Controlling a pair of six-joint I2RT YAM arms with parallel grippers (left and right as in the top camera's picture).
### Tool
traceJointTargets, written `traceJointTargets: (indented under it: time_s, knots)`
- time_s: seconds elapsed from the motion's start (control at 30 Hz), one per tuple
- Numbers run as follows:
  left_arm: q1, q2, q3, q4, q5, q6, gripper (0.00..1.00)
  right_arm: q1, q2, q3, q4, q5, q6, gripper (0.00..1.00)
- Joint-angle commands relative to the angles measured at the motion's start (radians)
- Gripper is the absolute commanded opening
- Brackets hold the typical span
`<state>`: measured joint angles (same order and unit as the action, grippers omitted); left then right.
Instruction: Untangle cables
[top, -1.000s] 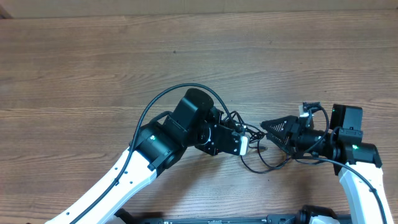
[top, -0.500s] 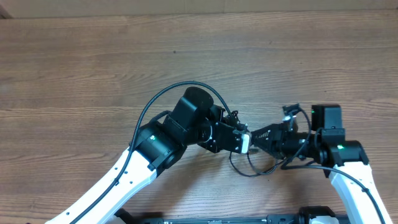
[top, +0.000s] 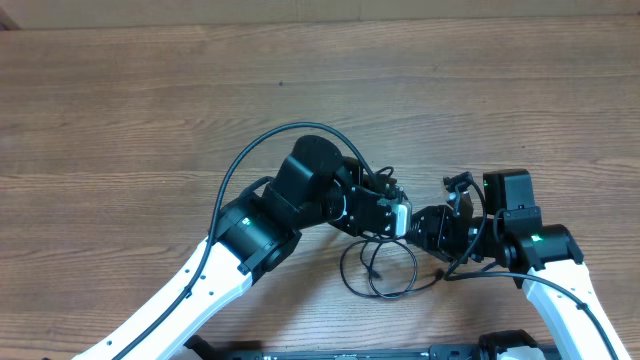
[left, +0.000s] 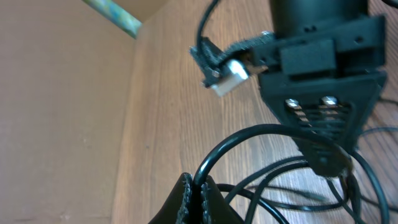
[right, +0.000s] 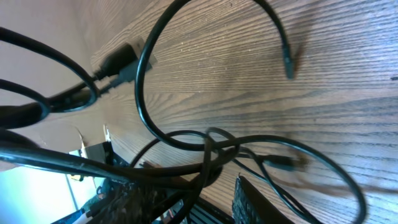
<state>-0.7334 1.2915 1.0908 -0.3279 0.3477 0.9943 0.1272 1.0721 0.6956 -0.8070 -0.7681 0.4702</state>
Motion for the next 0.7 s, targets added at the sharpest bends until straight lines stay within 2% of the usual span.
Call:
traceJointTargets:
  time_s: [0.0, 0.2, 0.67]
  knots:
    - [-0.006, -0.024, 0.018, 0.033, 0.021, -0.053, 0.04, 0.009, -0.010, 0.011, -0.007, 0.034, -0.008, 0.39]
    - [-0.006, -0.024, 0.018, 0.034, -0.017, -0.068, 0.04, 0.010, -0.010, 0.011, -0.011, -0.011, -0.008, 0.38]
    - [-0.007, -0.010, 0.017, 0.087, -0.068, -0.201, 0.04, 0.010, -0.010, 0.011, -0.010, -0.074, 0.005, 0.38]
